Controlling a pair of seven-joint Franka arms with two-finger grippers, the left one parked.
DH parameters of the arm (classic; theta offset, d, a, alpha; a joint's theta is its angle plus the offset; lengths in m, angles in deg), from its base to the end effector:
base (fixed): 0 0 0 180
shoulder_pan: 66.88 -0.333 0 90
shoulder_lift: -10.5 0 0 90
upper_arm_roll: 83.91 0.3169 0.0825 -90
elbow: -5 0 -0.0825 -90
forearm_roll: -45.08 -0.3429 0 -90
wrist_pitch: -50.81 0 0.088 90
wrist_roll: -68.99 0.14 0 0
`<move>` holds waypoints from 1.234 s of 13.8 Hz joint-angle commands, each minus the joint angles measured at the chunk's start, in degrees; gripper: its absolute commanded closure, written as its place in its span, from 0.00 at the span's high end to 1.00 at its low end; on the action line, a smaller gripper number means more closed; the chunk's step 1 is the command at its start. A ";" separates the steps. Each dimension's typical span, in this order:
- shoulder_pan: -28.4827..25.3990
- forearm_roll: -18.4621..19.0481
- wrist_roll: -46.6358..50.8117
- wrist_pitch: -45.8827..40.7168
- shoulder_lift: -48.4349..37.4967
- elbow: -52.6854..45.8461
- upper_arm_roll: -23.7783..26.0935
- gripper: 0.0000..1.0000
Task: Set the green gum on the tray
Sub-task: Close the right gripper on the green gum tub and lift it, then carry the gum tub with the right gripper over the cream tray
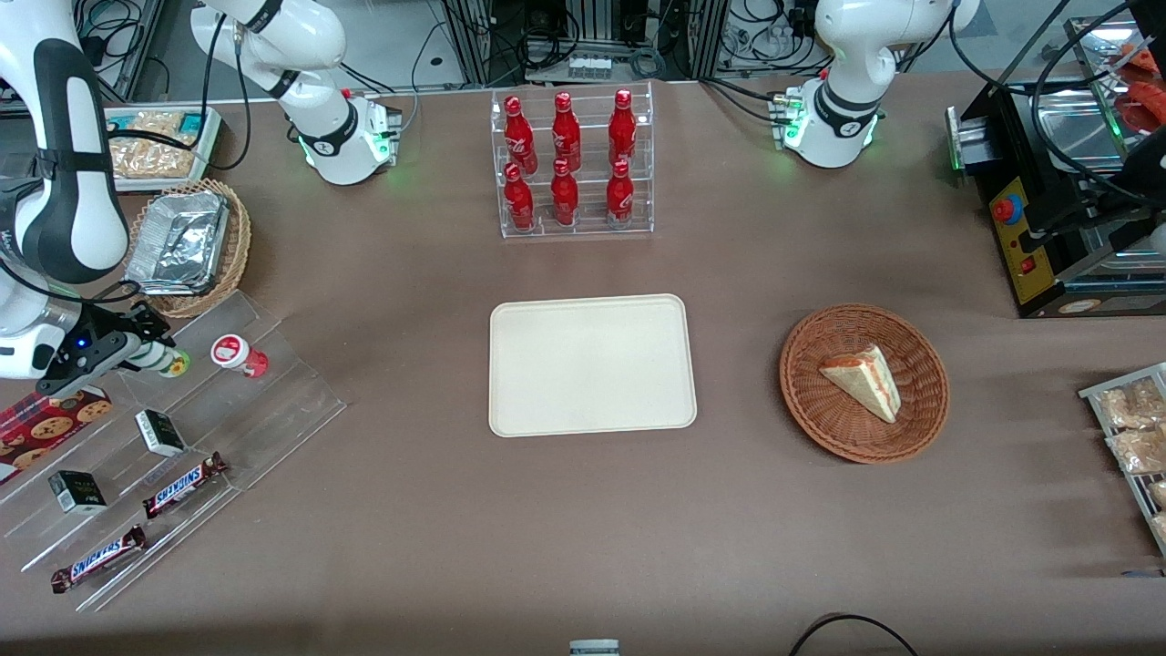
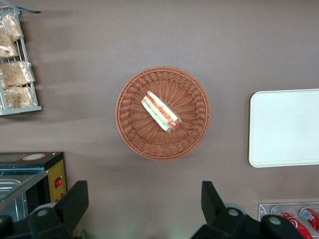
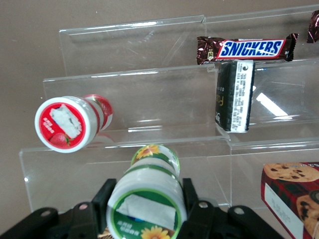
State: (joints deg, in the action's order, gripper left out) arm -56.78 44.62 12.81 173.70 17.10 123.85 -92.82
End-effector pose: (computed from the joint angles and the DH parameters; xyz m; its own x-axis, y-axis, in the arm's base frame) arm 0.4990 -0.1702 0.3636 0.7984 0.6011 -0.0334 0.6004 -0.7991 -0.0296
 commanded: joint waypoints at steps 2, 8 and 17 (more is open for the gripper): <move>0.01 -0.59 -0.95 -1.94 -1.59 -1.06 0.48 0.00; -4.46 -0.51 3.51 -9.93 -1.33 -8.18 0.83 0.00; -24.05 -1.30 36.79 -16.81 2.18 -13.02 0.83 0.00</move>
State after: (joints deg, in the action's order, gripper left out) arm -76.75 44.43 42.45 157.71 17.12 112.48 -91.41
